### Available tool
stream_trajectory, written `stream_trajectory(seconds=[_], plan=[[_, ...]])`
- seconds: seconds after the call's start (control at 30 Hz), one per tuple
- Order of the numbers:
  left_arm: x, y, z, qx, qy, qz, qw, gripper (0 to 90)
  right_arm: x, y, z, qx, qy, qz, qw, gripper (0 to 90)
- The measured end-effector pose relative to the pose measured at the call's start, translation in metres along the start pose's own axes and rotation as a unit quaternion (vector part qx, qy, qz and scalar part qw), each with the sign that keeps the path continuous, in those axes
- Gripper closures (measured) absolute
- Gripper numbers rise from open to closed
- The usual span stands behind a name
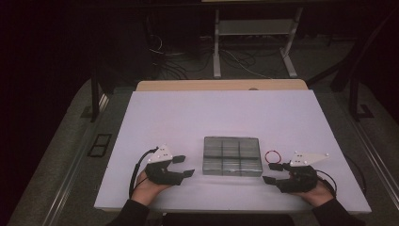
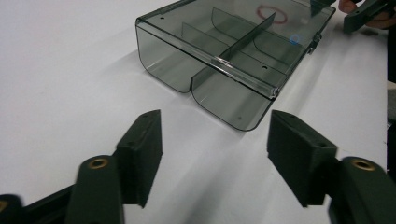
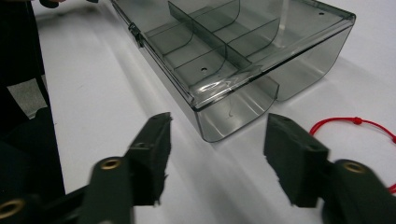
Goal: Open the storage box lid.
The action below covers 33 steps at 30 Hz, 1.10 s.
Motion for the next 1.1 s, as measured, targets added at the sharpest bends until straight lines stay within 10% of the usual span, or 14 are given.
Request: stream_trajectory(seconds=[0.53, 0.8, 1.1], plan=[[0.006, -0.004, 0.0, 0.004, 0.017, -0.026, 0.9995, 71.8, -0.001, 0.002, -0.001, -0.022, 0.01, 0.026, 0.9994, 87.6], [0.013, -0.005, 0.001, 0.002, 0.033, -0.044, 0.9985, 89.4, -0.001, 0.001, 0.0, -0.025, 0.006, 0.032, 0.9991, 89.0], [0.022, -0.007, 0.003, 0.006, 0.037, -0.051, 0.998, 89.5, 0.0, 0.002, 0.002, -0.027, 0.002, 0.035, 0.999, 89.0]])
Point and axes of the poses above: each handheld gripper's, and its own axes: x roughly forward along the jaws, z roughly out of its top, y roughly to its left, the point moved 3 cm from there along x, roughly forward along the jaws, and after that the axes turned 14 degrees about -z, right-handed, at the moved point
